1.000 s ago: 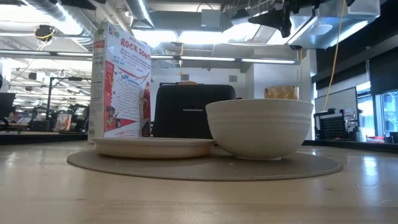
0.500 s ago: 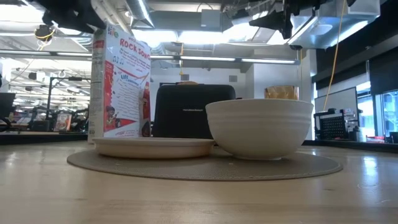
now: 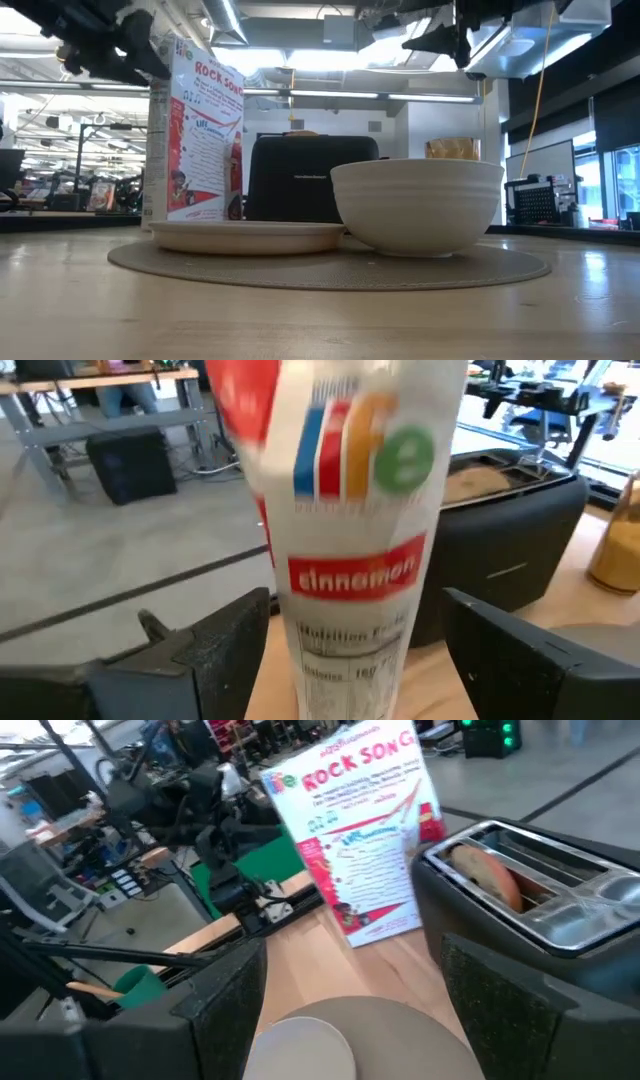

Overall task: Arrange a breakfast setting
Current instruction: Pour the cereal into the white bowl

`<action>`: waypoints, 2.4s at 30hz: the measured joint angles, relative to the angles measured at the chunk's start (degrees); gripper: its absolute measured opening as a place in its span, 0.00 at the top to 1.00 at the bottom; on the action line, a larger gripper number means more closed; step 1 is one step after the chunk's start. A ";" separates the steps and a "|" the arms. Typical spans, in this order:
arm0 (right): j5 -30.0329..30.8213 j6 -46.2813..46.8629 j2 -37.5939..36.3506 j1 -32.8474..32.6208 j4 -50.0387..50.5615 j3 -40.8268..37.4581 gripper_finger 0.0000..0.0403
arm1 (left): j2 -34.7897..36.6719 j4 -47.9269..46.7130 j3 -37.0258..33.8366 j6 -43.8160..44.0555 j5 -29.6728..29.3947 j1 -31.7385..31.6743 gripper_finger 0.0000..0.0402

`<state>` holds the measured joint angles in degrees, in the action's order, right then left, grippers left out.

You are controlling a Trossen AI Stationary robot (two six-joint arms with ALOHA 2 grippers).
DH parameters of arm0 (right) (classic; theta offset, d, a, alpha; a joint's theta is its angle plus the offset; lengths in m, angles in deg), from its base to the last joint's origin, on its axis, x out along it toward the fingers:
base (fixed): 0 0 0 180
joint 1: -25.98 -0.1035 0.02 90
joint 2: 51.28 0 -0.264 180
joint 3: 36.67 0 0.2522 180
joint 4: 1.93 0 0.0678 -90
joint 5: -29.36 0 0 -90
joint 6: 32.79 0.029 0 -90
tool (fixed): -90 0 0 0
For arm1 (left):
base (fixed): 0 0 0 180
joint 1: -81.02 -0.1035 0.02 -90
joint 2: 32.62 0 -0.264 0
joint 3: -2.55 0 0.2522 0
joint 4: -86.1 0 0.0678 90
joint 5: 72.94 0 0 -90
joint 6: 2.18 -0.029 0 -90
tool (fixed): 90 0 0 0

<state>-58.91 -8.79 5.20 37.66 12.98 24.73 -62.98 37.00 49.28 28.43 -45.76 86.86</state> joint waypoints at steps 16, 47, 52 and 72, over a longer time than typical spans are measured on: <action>-2.36 -0.03 0.03 1.20 0.70 0.00 0.29 | -0.01 16.26 -21.18 19.20 -0.59 -0.95 0.12; -3.44 -0.27 0.03 1.09 0.71 0.00 0.29 | -1.94 44.14 -29.22 -6.13 9.96 -16.14 0.01; -3.88 -0.28 0.03 1.09 0.69 0.00 0.29 | -3.16 44.44 -29.22 -5.75 15.56 -21.31 0.01; -4.86 0.07 0.03 1.09 -0.15 0.00 0.29 | -22.55 60.40 -29.22 -8.81 30.29 -33.33 0.23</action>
<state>-63.77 -8.73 5.23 38.75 12.84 24.73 -85.53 97.39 20.06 19.61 -15.46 53.53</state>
